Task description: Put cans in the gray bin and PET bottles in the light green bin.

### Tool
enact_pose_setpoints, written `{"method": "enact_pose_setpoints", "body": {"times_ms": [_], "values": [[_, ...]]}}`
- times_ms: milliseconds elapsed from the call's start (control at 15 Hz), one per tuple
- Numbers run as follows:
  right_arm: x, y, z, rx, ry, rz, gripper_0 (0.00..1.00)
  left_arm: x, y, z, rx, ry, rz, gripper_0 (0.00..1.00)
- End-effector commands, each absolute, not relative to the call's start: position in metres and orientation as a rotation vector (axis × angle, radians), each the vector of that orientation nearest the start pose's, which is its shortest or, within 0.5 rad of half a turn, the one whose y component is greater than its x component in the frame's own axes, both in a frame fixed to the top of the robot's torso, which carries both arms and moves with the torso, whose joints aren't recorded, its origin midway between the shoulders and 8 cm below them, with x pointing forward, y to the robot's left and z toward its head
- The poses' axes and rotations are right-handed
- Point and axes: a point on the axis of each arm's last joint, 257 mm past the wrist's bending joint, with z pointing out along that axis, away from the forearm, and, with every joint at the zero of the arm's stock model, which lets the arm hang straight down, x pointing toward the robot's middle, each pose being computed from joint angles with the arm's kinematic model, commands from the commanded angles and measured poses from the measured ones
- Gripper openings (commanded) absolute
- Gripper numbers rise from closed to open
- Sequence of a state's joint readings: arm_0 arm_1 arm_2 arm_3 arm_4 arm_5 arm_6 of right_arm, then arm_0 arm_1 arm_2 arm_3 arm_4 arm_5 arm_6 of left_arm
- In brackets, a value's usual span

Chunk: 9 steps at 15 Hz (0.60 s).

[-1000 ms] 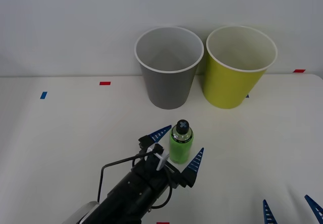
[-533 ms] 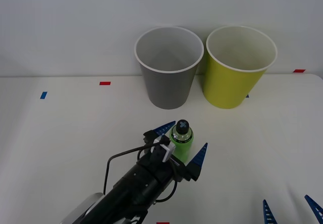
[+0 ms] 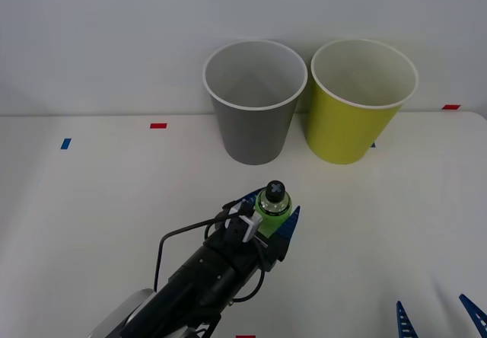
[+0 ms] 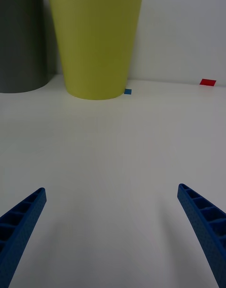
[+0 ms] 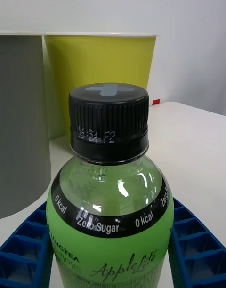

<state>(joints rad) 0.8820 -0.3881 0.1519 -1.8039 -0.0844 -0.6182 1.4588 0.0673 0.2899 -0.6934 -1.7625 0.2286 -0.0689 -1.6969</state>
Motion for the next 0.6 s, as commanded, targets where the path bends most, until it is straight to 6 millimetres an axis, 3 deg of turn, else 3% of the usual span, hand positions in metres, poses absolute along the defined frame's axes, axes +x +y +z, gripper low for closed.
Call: {"method": "enact_pose_setpoints", "body": {"times_ms": [67,600], "values": [[0.2448,-0.3007,-0.3012,-0.115,1.626,-0.009,0.97,0.4029,-0.0416,-0.2269,0.59,1.451,-0.48,0.03],[0.2448,-0.3007,-0.3012,-0.115,1.626,-0.009,0.97,0.4115,-0.0447,-0.2322,0.609,1.558,-0.472,0.0]]}}
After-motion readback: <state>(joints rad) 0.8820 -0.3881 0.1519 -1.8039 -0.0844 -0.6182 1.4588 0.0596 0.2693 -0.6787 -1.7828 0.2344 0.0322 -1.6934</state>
